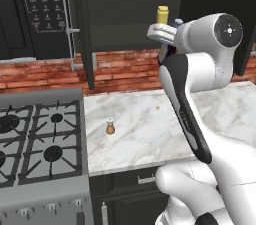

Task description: There are various items on the counter. Only move the condiments/shakers into the cabinet.

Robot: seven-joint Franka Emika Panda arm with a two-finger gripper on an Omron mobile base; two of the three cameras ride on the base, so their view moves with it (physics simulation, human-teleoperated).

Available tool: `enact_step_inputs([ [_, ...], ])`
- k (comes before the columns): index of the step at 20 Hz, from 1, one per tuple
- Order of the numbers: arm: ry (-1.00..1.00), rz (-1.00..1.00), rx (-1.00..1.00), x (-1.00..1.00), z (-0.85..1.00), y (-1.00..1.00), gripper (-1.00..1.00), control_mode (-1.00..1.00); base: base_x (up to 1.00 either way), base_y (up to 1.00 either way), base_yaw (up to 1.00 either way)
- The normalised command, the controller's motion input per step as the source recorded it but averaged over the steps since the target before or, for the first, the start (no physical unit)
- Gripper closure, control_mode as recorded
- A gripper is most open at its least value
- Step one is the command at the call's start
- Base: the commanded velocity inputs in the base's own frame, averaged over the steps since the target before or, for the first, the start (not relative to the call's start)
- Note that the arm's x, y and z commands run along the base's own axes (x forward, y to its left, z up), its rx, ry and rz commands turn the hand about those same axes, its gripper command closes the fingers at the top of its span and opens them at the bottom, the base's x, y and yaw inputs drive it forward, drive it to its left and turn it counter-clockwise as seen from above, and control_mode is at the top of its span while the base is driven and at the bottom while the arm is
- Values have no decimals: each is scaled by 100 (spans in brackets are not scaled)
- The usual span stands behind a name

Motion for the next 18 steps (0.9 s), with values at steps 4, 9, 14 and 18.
enact_step_inputs([
  [4, 2, 0, 0, 73, 0, 0, 100, -100, 0, 0, 0],
  [9, 3, 0, -2, 65, 0, 3, 100, -100, 0, 0, 0],
  [14, 5, 0, -7, 55, 0, 12, 100, -100, 0, 0, 0],
  [18, 7, 0, 0, 55, 0, 1, 100, -100, 0, 0, 0],
])
